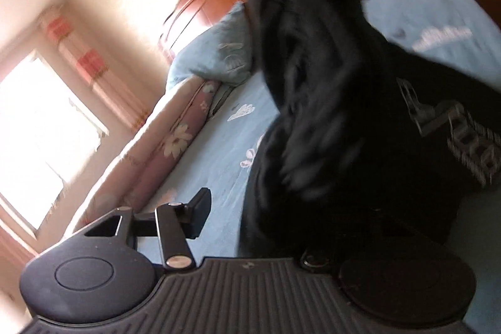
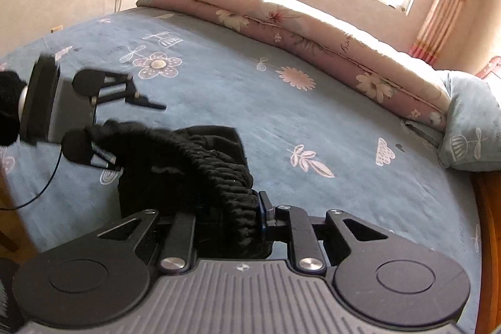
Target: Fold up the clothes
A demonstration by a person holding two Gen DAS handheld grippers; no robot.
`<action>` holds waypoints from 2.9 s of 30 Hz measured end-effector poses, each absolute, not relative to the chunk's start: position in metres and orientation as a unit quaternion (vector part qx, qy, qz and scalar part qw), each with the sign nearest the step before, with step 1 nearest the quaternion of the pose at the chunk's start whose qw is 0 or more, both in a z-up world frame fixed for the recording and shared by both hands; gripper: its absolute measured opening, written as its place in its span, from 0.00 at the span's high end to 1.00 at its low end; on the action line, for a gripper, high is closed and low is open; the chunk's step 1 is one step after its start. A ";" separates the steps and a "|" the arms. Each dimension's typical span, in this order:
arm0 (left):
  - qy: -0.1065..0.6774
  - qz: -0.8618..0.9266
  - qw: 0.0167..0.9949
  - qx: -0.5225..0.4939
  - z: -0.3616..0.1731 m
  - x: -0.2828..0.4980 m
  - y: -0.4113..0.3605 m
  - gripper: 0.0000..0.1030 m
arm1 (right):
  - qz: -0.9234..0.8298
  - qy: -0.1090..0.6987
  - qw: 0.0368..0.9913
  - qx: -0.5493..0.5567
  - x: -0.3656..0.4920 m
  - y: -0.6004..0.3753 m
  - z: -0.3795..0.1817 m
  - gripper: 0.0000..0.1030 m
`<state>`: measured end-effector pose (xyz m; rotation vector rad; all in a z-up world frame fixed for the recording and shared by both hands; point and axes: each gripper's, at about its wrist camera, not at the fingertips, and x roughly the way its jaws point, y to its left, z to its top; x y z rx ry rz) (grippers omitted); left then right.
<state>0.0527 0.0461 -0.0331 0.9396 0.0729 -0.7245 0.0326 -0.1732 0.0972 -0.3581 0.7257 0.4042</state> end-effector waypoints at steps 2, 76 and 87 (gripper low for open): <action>0.010 -0.352 0.816 0.459 -0.033 0.044 0.044 0.55 | 0.194 0.357 0.898 -0.170 0.035 -0.174 0.103 0.78; 0.201 -0.320 0.912 0.162 0.193 0.088 0.056 0.94 | 0.169 0.232 0.958 0.018 -0.012 -0.239 0.098 0.73; 0.131 -0.315 0.929 0.145 0.221 0.085 0.081 0.93 | 0.226 0.326 0.918 -0.002 -0.041 -0.187 0.205 0.77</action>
